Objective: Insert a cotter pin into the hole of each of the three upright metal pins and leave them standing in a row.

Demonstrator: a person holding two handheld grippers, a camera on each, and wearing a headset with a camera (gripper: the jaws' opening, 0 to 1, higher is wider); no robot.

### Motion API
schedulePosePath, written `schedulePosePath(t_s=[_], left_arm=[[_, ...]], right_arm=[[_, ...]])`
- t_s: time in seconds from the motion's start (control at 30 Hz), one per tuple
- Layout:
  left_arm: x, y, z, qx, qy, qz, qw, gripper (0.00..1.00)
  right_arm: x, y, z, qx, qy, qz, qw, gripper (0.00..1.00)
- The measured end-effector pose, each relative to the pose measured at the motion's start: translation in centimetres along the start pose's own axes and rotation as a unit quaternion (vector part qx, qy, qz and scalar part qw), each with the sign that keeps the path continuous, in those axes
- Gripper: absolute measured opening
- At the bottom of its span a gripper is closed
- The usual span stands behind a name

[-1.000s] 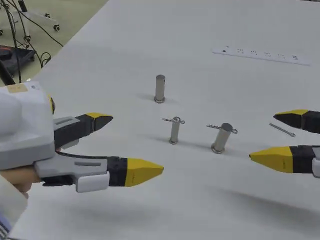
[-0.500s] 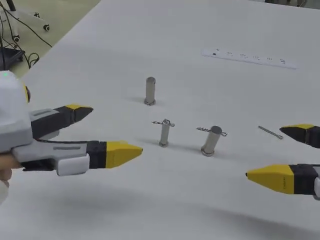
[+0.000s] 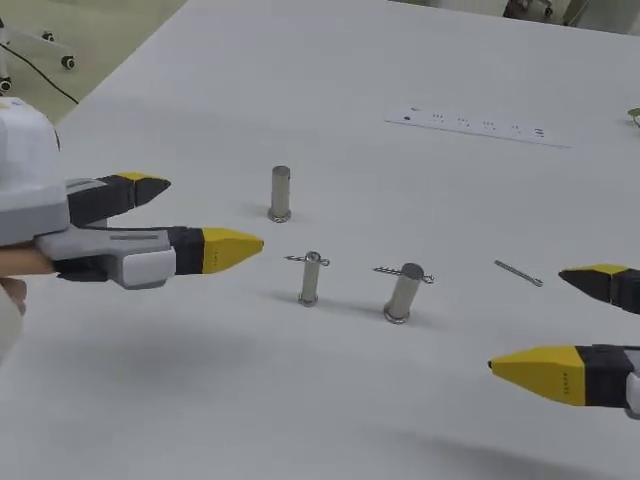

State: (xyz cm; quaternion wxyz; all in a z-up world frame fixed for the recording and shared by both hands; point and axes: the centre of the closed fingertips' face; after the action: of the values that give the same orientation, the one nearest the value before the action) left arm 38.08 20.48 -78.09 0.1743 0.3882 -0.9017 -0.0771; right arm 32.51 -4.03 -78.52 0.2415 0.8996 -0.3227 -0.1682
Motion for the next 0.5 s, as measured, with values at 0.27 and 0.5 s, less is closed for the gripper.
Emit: schedulePosePath(t_s=[0.27, 0.5], left_arm=[[-1.6, -2.3, -0.5, -0.004, -0.007, -0.008, 0.9999, 0.75], [-2.2, -4.4, -0.6, -0.014, -0.031, -0.016, 0.9993, 0.56]], right_arm=[[0.2, 0.4, 0.5, -0.004, -0.009, 0.011, 0.9999, 1.00], [0.5, 0.7, 0.7, -0.008, -0.012, 0.018, 0.9997, 1.00]])
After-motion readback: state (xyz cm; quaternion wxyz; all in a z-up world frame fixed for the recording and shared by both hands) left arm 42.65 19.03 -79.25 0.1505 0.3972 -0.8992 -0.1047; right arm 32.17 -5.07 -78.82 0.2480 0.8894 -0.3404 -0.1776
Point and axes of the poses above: the centre of the closed fingertips' face, and the gripper's own axes: y roughly backward along the fingers, x roughly to its right, z roughly out of its underside, and after that the axes turned 7 degrees about z, right-handed
